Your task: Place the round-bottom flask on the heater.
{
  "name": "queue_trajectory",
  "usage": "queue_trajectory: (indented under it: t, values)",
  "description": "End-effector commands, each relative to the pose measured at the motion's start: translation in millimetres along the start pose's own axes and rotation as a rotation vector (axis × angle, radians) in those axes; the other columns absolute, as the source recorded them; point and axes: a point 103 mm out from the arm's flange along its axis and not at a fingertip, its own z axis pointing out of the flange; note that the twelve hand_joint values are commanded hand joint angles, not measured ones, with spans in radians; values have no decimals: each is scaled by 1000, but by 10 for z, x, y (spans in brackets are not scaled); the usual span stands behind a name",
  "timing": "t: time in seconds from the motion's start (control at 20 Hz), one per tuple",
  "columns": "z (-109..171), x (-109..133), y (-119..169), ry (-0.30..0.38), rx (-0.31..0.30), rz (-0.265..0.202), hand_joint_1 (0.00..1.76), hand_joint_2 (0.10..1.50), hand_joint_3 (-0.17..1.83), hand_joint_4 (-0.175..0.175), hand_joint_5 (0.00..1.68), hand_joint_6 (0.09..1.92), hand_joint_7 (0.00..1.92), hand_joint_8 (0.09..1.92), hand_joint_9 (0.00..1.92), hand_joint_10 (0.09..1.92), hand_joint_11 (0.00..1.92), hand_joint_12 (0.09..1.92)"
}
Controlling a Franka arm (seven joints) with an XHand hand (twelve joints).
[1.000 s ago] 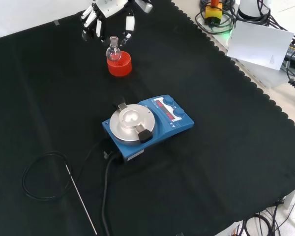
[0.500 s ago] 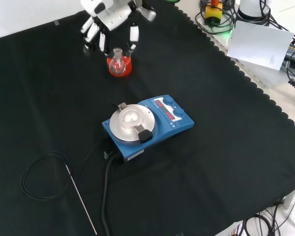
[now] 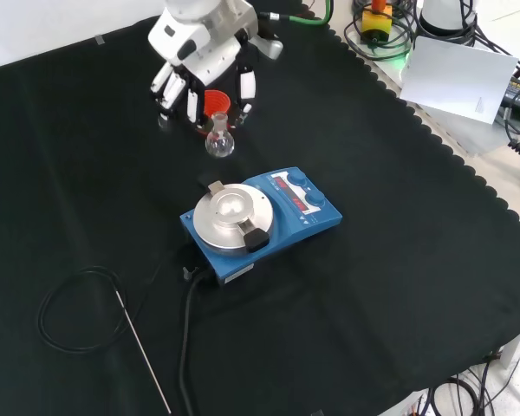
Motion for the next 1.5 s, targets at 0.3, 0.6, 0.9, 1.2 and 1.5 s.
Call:
queue_trajectory:
  t: [0.3,0.6,0.9,1.2,1.5]
  values:
    - [102,466,271,-21,45,-81,1115,619,855,91,1150,988,246,645,528,621,251,1373]
    - [131,530,357,-25,55,-89,1115,619,855,90,1151,986,245,645,528,621,251,1373]
    - [128,526,367,-17,53,-101,1116,618,856,89,1152,985,245,645,528,622,251,1373]
    - [129,703,387,-46,58,-112,1117,618,856,87,1153,984,245,646,527,622,251,1373]
    - [173,758,466,-49,67,-127,1117,617,856,86,1153,983,245,646,527,622,251,1373]
